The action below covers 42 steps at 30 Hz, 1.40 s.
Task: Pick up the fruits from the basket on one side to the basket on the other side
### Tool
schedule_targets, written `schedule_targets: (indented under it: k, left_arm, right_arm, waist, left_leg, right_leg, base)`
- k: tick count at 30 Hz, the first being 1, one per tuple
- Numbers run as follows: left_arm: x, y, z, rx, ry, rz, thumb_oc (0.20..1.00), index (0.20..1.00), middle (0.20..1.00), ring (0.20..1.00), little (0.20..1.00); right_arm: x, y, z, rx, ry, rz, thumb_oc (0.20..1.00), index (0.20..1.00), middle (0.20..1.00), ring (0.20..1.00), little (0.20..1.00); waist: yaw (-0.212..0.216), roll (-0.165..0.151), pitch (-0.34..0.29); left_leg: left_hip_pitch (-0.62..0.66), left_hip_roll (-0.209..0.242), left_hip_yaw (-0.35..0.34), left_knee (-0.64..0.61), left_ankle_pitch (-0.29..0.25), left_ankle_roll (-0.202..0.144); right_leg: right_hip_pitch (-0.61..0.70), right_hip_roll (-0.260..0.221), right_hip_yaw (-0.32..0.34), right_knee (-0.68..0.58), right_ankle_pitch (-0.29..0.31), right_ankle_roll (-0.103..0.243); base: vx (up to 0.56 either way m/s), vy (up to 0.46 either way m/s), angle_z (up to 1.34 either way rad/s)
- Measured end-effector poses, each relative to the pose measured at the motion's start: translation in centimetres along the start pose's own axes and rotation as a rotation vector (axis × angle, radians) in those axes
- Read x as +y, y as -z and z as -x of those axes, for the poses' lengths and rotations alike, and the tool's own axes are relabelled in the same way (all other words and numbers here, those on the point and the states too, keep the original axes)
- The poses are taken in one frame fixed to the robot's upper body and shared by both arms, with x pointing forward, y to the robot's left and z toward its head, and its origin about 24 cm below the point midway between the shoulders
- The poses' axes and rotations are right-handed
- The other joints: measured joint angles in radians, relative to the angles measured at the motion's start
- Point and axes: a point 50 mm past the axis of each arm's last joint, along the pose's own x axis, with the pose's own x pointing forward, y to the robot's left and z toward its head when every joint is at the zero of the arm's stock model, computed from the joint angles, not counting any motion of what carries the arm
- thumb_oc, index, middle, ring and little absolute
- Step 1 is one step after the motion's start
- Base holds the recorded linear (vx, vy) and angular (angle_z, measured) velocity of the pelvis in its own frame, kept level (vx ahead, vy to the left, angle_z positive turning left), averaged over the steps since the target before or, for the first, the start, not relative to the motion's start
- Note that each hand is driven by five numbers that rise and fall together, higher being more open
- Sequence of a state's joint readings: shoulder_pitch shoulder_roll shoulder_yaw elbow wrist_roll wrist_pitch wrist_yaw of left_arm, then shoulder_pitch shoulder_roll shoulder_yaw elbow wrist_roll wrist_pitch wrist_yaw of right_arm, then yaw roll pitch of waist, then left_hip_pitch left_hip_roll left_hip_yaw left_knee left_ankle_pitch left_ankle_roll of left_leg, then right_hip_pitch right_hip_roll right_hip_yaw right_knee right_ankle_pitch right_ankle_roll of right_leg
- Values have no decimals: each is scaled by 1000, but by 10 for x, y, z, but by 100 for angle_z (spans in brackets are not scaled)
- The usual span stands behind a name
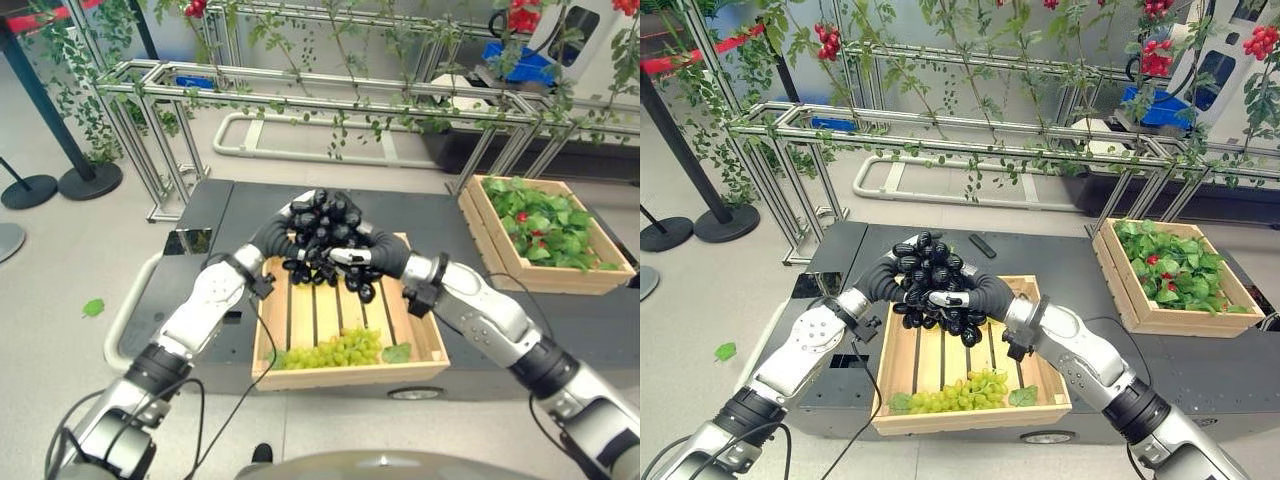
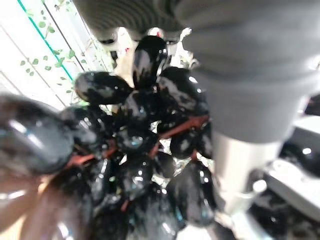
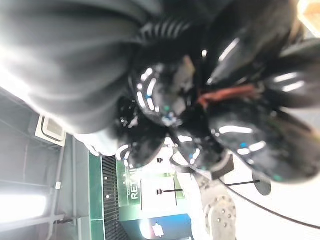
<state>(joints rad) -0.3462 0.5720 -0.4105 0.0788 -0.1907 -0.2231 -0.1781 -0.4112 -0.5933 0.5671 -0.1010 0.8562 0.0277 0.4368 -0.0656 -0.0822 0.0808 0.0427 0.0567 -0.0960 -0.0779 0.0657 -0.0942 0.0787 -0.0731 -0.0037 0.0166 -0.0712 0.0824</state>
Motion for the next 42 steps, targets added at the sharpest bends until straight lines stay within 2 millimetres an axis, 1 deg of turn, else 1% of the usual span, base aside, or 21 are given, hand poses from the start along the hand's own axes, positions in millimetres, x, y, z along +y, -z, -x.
schedule_targets:
  k: [7,13,28,29,33,39,42]
  left_arm:
    - [-1,3,0,22,10,5,200,200,200,200,200]
    - [-3,6,0,33,26,6,200,200,200,200,200]
    - [-4,6,1,33,26,10,200,200,200,200,200]
    - [-4,6,1,34,25,12,200,200,200,200,200]
    - [-5,8,2,37,11,25,200,200,200,200,200]
    - [-17,17,8,48,-79,137,200,200,200,200,200]
    - [-19,20,11,52,-110,188,200,200,200,200,200]
  right_arm:
    - [6,-1,-5,-26,-41,-17,200,200,200,200,200]
    - [6,-1,-5,-27,-42,-18,200,200,200,200,200]
    - [6,0,-6,-27,-42,-19,200,200,200,200,200]
    - [6,0,-6,-26,-42,-19,1000,1000,1000,1000,1000]
    - [7,0,-6,-27,-52,-18,1000,1000,1000,1000,1000]
    - [6,0,-4,-13,-43,-1,1000,1000,1000,1000,1000]
    - [4,-1,-3,-5,-34,21,1000,1000,1000,1000,1000]
  waist:
    - [-1,0,-5]
    - [-1,2,-28]
    - [0,2,-30]
    - [0,2,-30]
    - [0,2,-31]
    - [0,2,-33]
    - [0,2,-33]
  left_leg:
    - [0,0,0,1,0,0]
    - [0,0,1,0,0,0]
    - [0,0,1,3,0,0]
    - [0,0,1,3,0,0]
    - [0,0,1,3,0,0]
    - [0,1,2,3,0,0]
    - [-1,1,2,3,0,0]
  right_leg:
    - [-1,0,1,2,0,0]
    - [-2,0,1,2,0,0]
    - [-2,0,3,4,0,0]
    - [-2,0,3,4,0,0]
    - [-2,0,3,5,0,0]
    - [-3,1,3,4,0,0]
    - [-3,1,3,4,0,0]
  base:
    - [0,0,0]
    - [0,0,0]
    - [0,0,0]
    - [0,0,0]
    - [0,0,0]
    - [0,0,0]
    - [0,0,0]
